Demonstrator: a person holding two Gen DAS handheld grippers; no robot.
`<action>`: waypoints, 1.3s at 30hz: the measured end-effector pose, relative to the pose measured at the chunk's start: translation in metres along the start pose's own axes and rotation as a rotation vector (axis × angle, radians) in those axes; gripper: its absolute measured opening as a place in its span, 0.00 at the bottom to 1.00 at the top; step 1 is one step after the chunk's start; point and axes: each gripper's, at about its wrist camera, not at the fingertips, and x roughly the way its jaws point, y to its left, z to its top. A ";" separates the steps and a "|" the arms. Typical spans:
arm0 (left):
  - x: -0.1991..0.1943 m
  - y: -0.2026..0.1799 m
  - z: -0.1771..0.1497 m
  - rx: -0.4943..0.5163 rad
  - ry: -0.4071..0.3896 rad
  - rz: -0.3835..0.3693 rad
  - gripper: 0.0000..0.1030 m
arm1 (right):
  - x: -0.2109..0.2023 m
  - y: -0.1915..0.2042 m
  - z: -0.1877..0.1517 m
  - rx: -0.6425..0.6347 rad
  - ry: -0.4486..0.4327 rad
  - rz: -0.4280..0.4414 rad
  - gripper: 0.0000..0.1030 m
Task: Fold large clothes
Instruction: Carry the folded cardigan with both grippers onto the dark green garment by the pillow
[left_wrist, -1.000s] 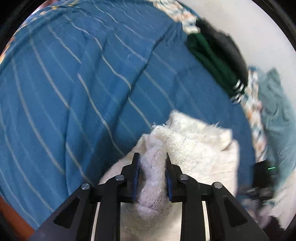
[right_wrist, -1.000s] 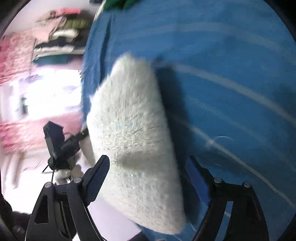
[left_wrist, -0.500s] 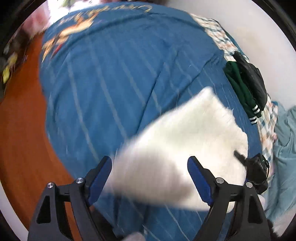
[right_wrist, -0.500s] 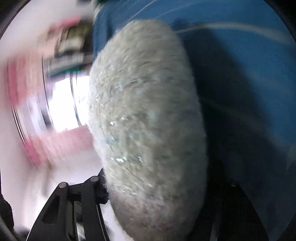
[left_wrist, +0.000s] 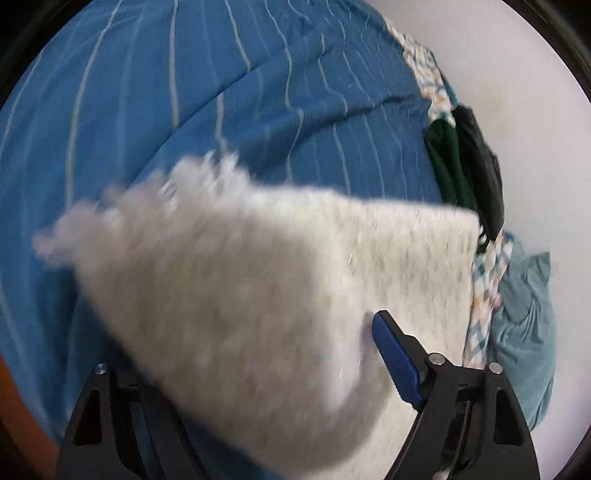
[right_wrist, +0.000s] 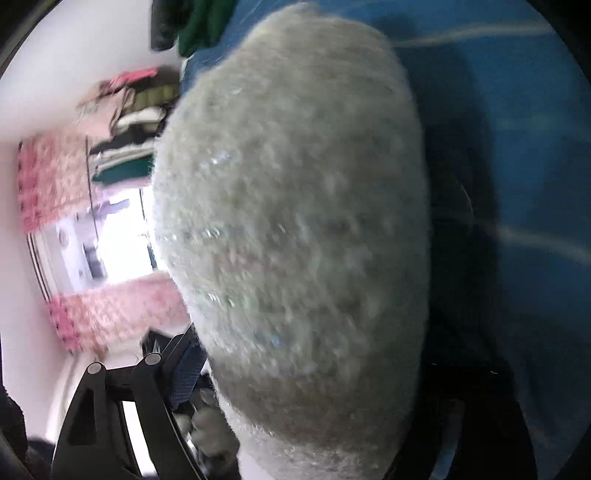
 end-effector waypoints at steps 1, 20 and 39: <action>-0.001 -0.004 0.001 0.012 -0.006 0.012 0.29 | 0.003 0.003 0.003 -0.003 0.005 0.005 0.84; -0.062 -0.159 0.148 0.347 0.031 -0.169 0.16 | -0.027 0.199 0.072 -0.102 -0.265 0.186 0.54; 0.122 -0.416 0.312 0.495 -0.014 -0.296 0.16 | -0.203 0.277 0.432 -0.165 -0.435 0.188 0.54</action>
